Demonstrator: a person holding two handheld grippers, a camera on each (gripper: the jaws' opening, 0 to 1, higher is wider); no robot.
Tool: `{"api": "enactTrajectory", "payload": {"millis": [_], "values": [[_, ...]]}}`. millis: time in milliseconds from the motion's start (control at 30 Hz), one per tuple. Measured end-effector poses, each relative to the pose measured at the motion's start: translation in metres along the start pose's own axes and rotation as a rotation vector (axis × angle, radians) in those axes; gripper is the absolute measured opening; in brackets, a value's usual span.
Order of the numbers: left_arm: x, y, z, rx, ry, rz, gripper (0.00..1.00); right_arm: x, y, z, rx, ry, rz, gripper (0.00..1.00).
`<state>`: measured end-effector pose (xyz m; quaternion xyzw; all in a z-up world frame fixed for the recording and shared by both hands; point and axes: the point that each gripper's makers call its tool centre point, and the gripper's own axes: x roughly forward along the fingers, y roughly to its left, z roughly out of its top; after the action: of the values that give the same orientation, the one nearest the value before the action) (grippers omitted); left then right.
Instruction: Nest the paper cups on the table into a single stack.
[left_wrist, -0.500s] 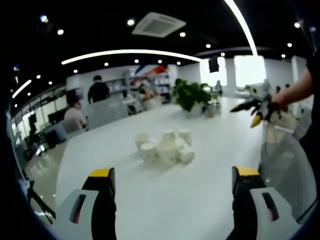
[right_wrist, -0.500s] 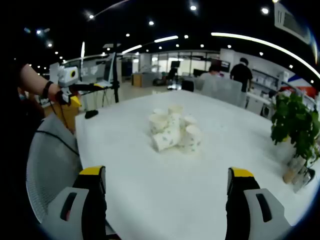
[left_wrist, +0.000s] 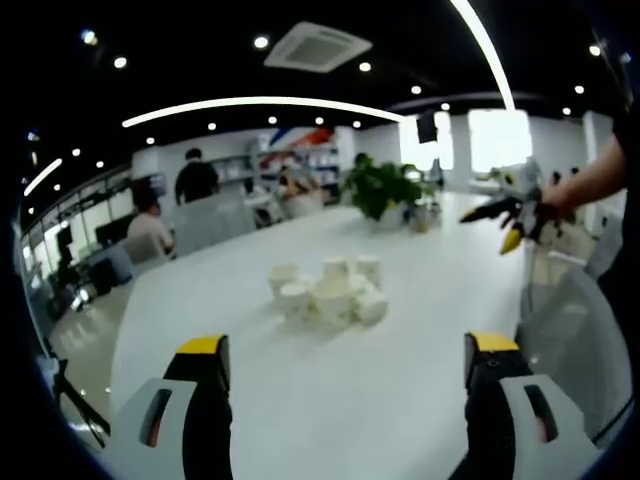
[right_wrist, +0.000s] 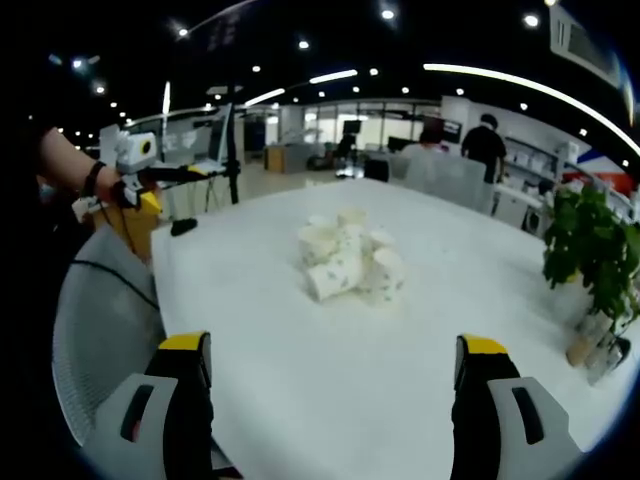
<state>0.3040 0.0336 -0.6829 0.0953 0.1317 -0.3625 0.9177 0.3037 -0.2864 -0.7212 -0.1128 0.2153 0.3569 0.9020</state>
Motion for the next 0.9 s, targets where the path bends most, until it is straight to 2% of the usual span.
{"api": "enactTrajectory", "payload": {"millis": [900], "values": [[0.0011, -0.0027, 0.0021, -0.002, -0.011, -0.002, 0.98, 0.0046, 0.0017, 0.0042, -0.018, 0.005, 0.007, 1.0]]}}
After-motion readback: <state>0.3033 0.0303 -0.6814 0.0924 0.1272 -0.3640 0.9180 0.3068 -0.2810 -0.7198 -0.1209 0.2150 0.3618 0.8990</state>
